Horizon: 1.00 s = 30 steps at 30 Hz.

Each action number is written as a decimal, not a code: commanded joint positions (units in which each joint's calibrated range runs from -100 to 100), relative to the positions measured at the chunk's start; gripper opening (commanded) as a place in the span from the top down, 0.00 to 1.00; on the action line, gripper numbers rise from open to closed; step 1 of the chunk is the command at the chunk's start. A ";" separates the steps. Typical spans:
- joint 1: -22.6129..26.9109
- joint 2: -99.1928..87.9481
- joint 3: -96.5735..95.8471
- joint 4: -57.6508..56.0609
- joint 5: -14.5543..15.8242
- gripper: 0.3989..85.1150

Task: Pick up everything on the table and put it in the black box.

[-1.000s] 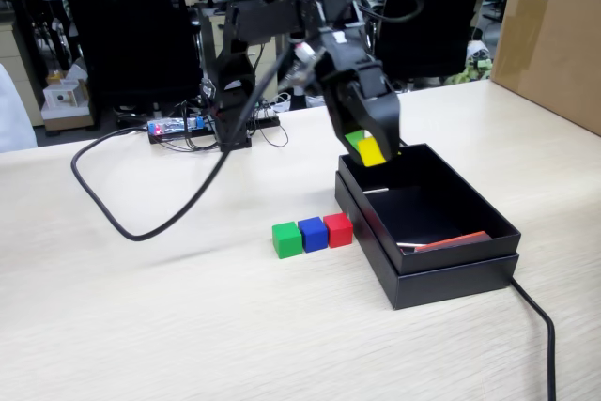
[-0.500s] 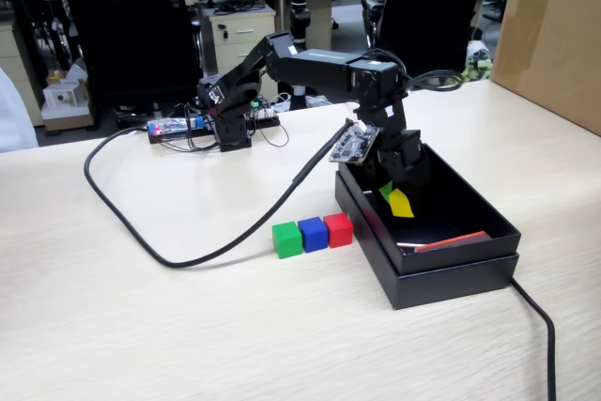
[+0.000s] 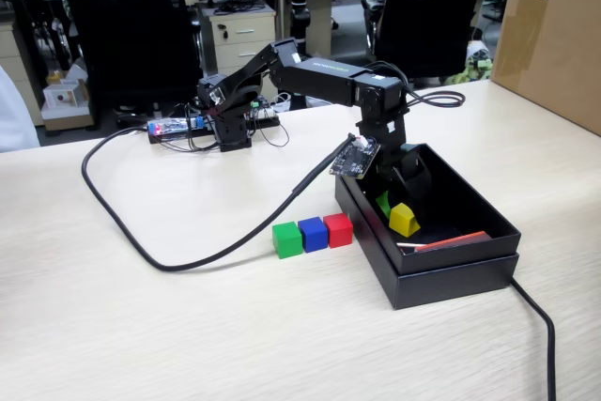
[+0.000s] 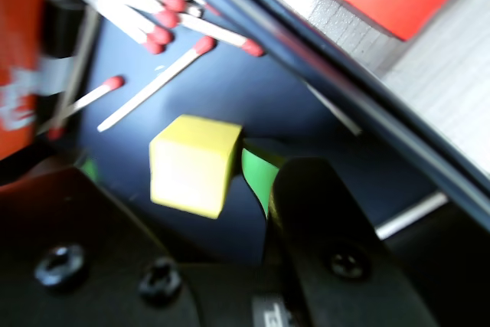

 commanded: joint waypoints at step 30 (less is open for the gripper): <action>-13.68 -32.31 -31.50 -0.35 -0.24 0.45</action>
